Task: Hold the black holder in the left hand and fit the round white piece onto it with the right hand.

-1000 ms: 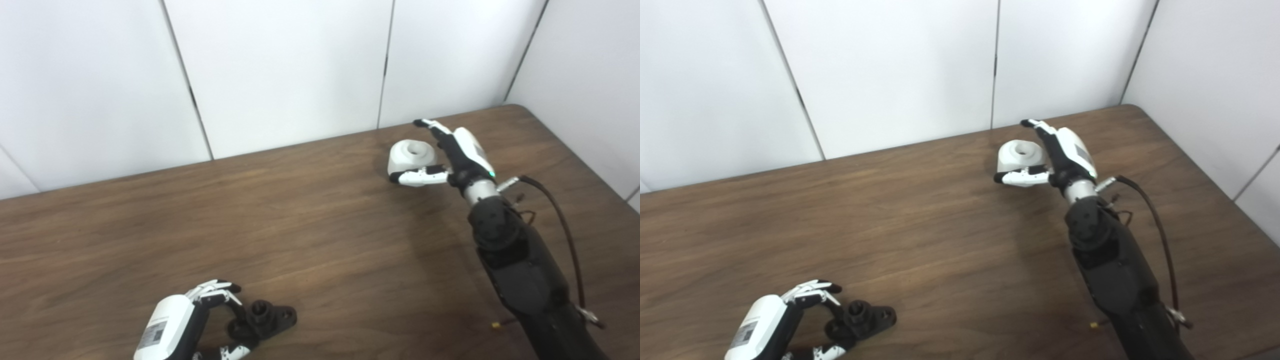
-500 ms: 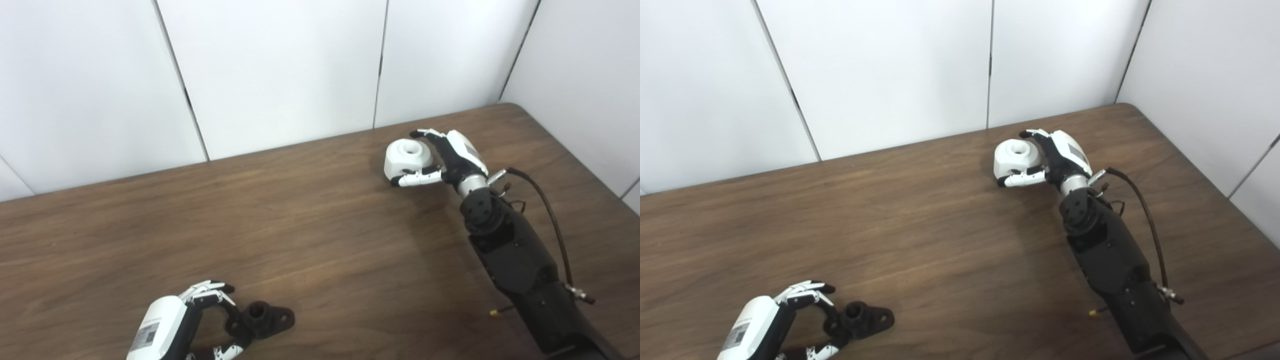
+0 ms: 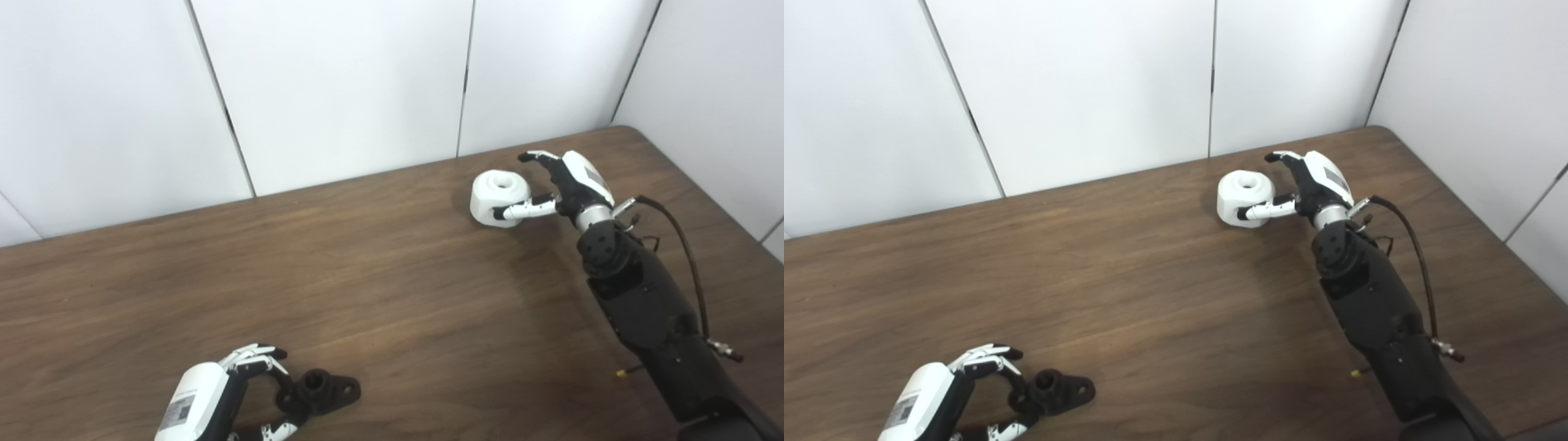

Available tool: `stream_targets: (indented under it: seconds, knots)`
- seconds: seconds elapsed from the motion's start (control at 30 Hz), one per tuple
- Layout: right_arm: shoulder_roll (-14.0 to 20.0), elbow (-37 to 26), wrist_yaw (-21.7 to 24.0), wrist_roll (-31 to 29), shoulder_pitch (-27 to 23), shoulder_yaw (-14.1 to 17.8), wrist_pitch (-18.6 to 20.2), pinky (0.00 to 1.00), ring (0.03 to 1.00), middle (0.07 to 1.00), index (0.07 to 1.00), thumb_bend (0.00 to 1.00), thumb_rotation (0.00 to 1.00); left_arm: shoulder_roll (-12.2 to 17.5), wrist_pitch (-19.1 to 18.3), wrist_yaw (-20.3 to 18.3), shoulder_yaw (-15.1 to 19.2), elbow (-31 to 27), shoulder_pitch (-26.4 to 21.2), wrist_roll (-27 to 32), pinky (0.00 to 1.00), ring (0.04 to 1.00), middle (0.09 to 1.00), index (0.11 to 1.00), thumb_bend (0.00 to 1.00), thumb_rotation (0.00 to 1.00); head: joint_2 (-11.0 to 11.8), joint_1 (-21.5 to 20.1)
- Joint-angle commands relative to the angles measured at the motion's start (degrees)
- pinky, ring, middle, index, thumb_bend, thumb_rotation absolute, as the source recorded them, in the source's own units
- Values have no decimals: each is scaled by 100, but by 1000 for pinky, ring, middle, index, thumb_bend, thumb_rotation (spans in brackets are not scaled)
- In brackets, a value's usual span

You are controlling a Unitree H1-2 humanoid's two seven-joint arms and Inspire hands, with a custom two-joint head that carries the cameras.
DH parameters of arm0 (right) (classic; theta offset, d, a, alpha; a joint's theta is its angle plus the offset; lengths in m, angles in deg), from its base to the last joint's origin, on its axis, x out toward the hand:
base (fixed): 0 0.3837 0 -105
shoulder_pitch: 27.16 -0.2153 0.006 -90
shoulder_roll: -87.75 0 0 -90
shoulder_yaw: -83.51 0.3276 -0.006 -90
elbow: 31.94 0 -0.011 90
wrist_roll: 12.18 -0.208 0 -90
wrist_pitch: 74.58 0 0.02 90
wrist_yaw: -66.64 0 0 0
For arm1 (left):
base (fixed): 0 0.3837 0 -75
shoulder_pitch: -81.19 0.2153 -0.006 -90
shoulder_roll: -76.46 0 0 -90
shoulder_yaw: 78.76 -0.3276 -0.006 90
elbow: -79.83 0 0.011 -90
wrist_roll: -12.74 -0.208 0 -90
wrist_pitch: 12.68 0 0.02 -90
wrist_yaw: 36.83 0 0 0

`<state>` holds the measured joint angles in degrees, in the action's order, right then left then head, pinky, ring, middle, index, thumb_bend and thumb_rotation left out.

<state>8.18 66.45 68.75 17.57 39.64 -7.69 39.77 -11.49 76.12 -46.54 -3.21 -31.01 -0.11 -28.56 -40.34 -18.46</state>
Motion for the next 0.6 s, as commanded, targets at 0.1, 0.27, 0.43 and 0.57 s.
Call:
stream_targets:
  seconds: [0.1,0.27,0.43,0.57]
  knots:
    - [163,-195,-146,-5,-255,68,-197,824,940,906,797,811,287,68,-182,-211,-4,52,107,-60,757,833,765,487,517,44,-23,62]
    - [152,-237,-125,-69,-241,103,-175,859,963,919,722,796,265,55,-174,-211,-13,52,109,-65,765,832,764,487,517,44,-24,67]
    - [120,-243,-130,-94,-232,88,-149,869,962,907,681,802,249,54,-189,-226,-14,52,111,-74,761,839,766,487,517,44,3,38]
    - [83,-207,-166,-98,-236,69,-172,869,952,889,660,812,223,48,-202,-240,-14,30,113,-66,763,840,766,487,517,44,9,30]
